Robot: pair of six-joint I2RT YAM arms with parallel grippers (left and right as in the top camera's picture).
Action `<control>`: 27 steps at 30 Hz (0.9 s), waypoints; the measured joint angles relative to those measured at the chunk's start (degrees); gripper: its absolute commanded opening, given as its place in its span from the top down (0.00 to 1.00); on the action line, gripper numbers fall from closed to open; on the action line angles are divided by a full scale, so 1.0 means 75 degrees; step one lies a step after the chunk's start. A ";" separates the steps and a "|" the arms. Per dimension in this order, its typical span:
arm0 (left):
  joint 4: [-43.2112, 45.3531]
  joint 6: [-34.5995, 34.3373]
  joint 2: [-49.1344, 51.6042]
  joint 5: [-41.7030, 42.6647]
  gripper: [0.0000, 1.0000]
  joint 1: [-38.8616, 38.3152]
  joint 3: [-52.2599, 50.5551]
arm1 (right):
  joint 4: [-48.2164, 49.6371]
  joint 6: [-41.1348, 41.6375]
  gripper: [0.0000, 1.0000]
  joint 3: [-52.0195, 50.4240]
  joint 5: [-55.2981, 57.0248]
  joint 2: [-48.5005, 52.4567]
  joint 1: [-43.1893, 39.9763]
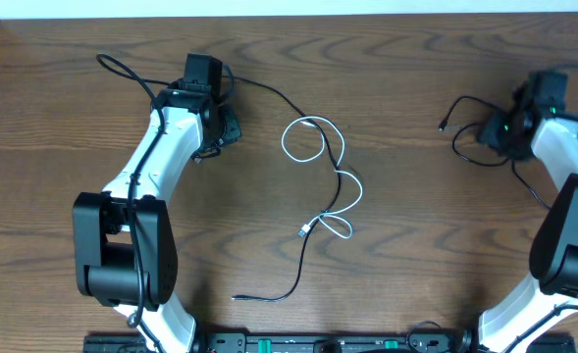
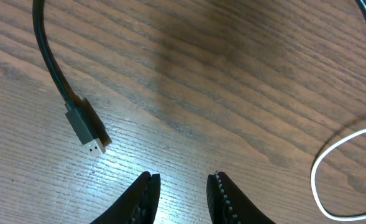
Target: Untangle cables
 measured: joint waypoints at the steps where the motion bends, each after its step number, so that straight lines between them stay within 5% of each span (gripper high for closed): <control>1: -0.0003 0.0000 0.0000 -0.0003 0.70 0.0000 0.0000 | -0.0294 -0.0044 0.38 0.0254 -0.0291 0.0000 0.0128; 8: 0.0000 0.0000 0.0000 0.0000 0.70 0.0000 0.0000 | -0.1451 -0.0114 0.44 0.0688 -0.1929 -0.0003 0.1244; 13: 0.0000 0.0000 0.0000 0.0000 0.69 0.0000 0.0000 | -0.1848 -0.0160 0.34 0.0612 -0.2369 -0.0003 0.2366; 20: -0.0003 0.0000 0.0000 0.0000 0.69 0.0000 0.0000 | -0.2197 -0.0562 0.24 0.0493 -0.2430 -0.0003 0.3888; 27: -0.0003 0.0000 0.0000 0.0000 0.69 0.0000 0.0000 | -0.2226 -0.0691 0.29 0.0493 -0.1507 -0.0003 0.4986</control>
